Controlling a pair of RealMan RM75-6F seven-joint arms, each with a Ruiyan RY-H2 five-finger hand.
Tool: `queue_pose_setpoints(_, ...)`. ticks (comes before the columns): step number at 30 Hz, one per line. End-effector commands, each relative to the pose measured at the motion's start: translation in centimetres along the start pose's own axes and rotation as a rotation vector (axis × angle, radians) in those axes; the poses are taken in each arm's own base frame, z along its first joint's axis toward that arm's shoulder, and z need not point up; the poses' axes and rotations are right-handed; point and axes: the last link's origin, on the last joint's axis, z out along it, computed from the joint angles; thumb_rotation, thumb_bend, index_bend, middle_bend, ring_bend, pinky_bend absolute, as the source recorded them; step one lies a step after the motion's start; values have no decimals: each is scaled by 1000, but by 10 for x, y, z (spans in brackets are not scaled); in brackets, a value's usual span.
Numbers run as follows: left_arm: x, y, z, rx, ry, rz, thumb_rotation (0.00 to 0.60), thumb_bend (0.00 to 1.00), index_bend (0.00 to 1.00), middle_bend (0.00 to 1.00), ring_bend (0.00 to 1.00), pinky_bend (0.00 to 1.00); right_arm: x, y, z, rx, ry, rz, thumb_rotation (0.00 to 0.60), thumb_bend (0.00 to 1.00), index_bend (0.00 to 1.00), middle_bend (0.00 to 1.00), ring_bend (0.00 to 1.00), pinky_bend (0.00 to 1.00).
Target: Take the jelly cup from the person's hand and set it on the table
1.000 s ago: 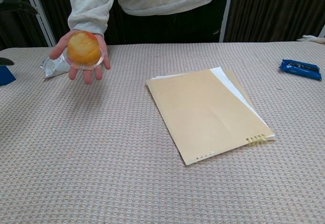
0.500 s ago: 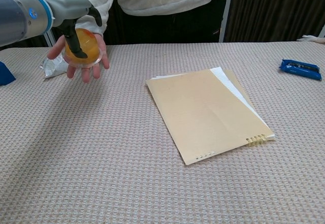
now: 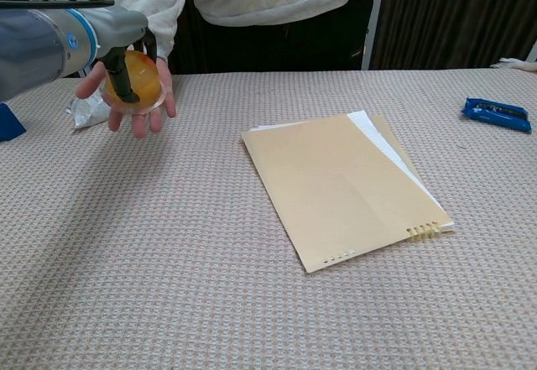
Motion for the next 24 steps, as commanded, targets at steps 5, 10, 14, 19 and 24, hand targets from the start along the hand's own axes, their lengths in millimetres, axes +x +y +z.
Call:
queue_pose_setpoints(5, -7, 0, -2, -19, 82, -13, 600, 568, 793, 560, 510, 580, 0, 0, 0, -1, 1, 1, 600, 72, 134, 0, 0, 0)
queue_pose_setpoints(10, 4, -2, -10, -47, 131, -55, 600, 576, 796, 564, 513, 582, 0, 0, 0, -2, 1, 5, 600, 73, 134, 0, 0, 0)
queue_pose_setpoints(14, 16, -5, -28, -96, 166, -96, 600, 576, 796, 565, 512, 581, 1, 0, -1, -2, 7, -3, 600, 73, 134, 0, 0, 0)
queue_pose_setpoints(19, 27, -20, -76, -198, 201, -133, 600, 585, 797, 566, 513, 581, 3, 2, -5, -15, 19, -1, 600, 73, 136, 0, 0, 0)
queue_pose_setpoints(24, 12, -38, -127, -306, 157, -142, 600, 587, 802, 567, 513, 580, 5, 3, -8, -26, 33, -1, 600, 73, 135, 0, 0, 0)
